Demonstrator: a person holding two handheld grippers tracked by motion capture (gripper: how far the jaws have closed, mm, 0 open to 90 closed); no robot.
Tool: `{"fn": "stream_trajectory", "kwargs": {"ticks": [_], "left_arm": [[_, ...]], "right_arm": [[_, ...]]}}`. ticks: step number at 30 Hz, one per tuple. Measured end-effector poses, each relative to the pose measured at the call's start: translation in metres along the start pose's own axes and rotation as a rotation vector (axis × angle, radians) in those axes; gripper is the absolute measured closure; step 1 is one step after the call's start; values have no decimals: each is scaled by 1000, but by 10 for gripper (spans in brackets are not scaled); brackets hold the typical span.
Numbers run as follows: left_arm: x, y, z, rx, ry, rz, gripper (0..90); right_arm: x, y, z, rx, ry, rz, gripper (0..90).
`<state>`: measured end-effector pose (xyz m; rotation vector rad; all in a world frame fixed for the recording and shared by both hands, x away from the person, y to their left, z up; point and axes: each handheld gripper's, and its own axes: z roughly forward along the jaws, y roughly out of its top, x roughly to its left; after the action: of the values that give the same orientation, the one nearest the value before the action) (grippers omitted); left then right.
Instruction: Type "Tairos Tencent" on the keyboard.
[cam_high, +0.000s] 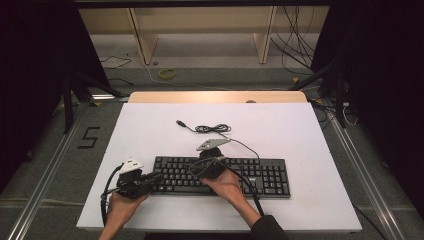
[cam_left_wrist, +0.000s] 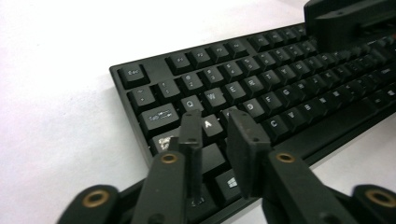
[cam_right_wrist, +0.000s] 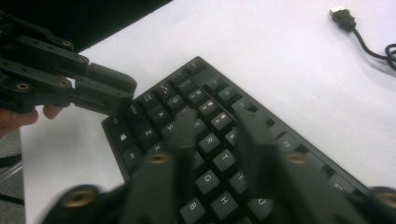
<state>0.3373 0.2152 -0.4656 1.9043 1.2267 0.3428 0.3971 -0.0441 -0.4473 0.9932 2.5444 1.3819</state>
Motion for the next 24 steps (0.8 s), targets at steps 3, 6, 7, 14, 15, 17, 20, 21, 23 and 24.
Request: {"fn": "stream_trajectory", "kwargs": {"ticks": [3,6,7,14,15,17,20,21,23,24], "left_arm": [[-2,2,1,-2,-10,2,657],[-5,4,2,-14,-14,4,573],[-5,5,2,-16,-19,6,557],[-2,13,5,-33,-11,7,477],[-2,14,5,-30,-10,7,502],[-1,15,7,-18,-2,11,560],[-1,16,11,8,8,17,673],[-1,16,12,6,10,14,709],[-1,16,15,24,14,24,762],[-2,16,16,26,18,24,817]], "right_arm": [[0,-2,-7,-11,25,-3,588],[0,-6,-13,-18,28,-5,508],[-1,-8,-15,-23,31,-5,479],[-4,-20,-36,-44,29,8,380],[-5,-22,-39,-46,25,7,377],[-5,-26,-44,-50,22,11,368],[-7,-31,-49,-57,14,15,358],[-7,-33,-51,-61,15,16,358],[-8,-36,-54,-65,12,23,356],[-9,-39,-57,-72,10,27,353]]}}
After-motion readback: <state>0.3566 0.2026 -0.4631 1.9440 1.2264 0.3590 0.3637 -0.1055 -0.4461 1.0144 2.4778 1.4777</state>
